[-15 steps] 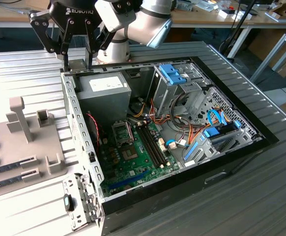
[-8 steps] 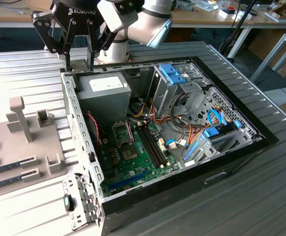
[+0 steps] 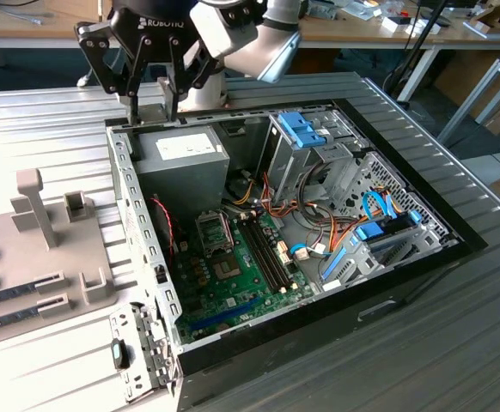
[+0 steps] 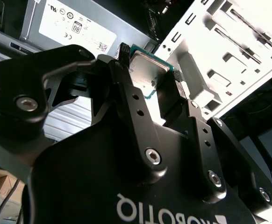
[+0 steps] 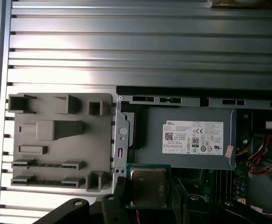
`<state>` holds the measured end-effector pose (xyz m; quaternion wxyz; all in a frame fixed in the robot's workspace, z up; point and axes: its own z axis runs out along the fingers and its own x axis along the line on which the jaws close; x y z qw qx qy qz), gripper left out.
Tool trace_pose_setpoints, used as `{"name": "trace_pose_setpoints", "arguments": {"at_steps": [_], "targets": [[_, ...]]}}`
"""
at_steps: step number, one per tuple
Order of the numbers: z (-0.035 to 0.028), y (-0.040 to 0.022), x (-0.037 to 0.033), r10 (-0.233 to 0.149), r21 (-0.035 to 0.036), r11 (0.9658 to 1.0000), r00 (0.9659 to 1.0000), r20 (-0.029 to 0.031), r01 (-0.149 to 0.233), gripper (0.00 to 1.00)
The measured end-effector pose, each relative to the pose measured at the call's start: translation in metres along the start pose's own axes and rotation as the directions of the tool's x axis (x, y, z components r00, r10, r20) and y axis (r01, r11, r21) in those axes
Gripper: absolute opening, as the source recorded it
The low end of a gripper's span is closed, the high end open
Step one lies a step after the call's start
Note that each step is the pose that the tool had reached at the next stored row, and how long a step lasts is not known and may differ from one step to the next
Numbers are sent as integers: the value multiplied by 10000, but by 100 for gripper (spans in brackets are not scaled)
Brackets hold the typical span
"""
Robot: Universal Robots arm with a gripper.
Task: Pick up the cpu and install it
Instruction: 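Pick up the cpu and move it towards the insertion slot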
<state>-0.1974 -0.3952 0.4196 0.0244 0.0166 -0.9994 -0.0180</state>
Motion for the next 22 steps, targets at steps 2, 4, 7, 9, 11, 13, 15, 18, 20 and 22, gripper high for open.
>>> {"name": "trace_pose_setpoints", "arguments": {"at_steps": [2,4,7,9,11,13,15,18,20,22], "targets": [[5,-3,-76,0,0,10000,10000,0,0,47],[7,-3,-94,0,0,10000,10000,0,0,47],[8,-4,-120,1,0,10000,10000,-1,-1,47],[10,-5,-138,0,0,10000,10000,0,0,47],[11,-6,-157,0,0,10000,10000,0,0,47],[11,-6,-171,1,1,10000,10000,-1,-1,47],[12,-7,-184,1,0,10000,10000,-1,-1,47],[14,-8,-207,0,0,10000,10000,0,0,47],[15,-8,-225,0,0,10000,10000,0,0,47],[16,-9,-245,1,0,10000,10000,-1,-1,47]]}}
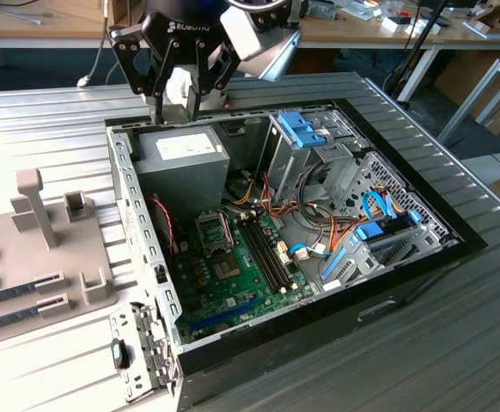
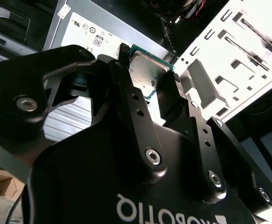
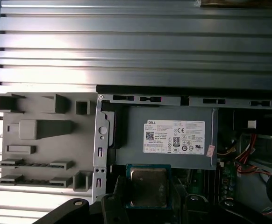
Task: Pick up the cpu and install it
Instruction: 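Pick up the cpu and move it towards the insertion slot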
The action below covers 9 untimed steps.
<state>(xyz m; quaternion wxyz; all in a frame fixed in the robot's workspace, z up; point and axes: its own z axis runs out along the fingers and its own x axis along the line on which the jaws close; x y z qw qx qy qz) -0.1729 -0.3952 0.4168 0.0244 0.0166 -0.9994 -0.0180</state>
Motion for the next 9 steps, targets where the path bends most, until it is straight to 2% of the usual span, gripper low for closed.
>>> {"name": "trace_pose_setpoints", "arguments": {"at_steps": [9], "targets": [[5,-2,-67,0,0,10000,10000,0,0,47]]}}
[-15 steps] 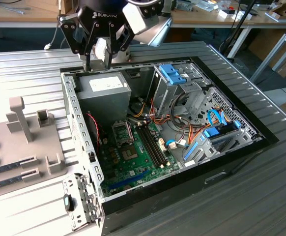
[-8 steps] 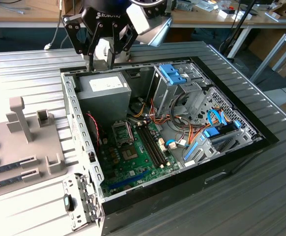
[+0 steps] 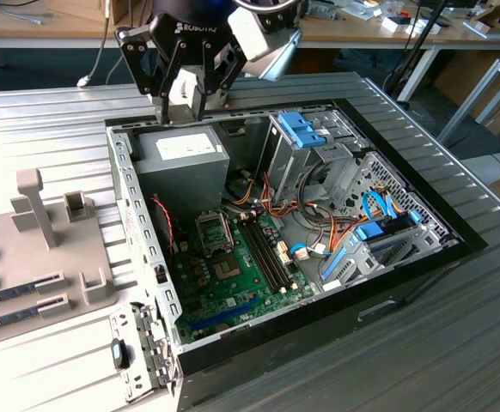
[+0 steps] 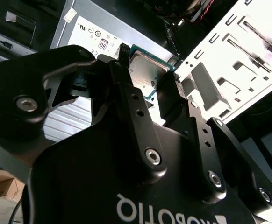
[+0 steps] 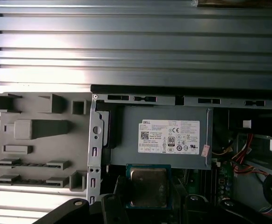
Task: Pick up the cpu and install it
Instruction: 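Pick up the cpu and move it towards the insertion slot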
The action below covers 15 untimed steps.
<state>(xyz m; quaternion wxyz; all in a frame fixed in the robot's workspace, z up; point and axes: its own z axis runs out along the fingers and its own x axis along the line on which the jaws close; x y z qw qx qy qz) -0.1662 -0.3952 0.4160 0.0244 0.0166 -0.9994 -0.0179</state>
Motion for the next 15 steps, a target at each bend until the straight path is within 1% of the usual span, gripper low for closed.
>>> {"name": "trace_pose_setpoints", "arguments": {"at_steps": [4,12,15], "targets": [[2,-2,-38,0,0,10000,10000,0,0,47],[6,-4,-93,0,-1,10000,10000,1,0,47],[8,-5,-129,0,-1,10000,10000,1,0,47]]}}
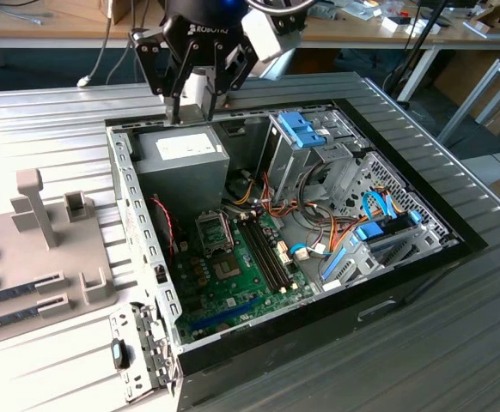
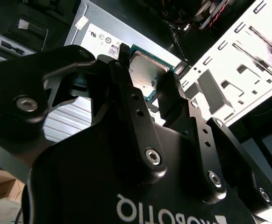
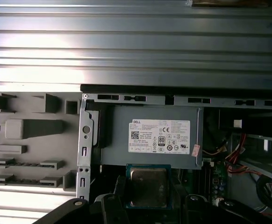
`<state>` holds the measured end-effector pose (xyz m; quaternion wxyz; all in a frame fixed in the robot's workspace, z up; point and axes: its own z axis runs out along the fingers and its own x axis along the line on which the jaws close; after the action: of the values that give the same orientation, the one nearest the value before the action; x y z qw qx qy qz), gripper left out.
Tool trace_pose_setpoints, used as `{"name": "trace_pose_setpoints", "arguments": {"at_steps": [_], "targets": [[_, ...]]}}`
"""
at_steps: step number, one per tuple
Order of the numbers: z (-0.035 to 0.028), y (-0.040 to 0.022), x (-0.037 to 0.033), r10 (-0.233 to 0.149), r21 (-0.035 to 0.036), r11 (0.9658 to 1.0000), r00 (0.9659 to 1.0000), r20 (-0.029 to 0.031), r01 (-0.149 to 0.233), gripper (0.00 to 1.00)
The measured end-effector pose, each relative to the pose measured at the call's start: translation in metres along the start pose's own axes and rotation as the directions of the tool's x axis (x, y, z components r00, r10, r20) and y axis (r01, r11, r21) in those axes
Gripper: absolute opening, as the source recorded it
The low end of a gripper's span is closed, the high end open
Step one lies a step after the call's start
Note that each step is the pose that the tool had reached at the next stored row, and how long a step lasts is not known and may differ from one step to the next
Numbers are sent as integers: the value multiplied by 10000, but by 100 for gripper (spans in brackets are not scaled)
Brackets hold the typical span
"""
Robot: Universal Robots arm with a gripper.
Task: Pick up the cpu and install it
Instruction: 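Pick up the cpu and move it towards the insertion slot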
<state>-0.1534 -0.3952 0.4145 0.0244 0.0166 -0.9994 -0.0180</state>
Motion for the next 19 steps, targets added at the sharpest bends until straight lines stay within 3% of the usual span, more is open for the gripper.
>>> {"name": "trace_pose_setpoints", "arguments": {"at_steps": [19], "targets": [[9,-6,-160,-1,1,10000,10000,-1,1,47]]}}
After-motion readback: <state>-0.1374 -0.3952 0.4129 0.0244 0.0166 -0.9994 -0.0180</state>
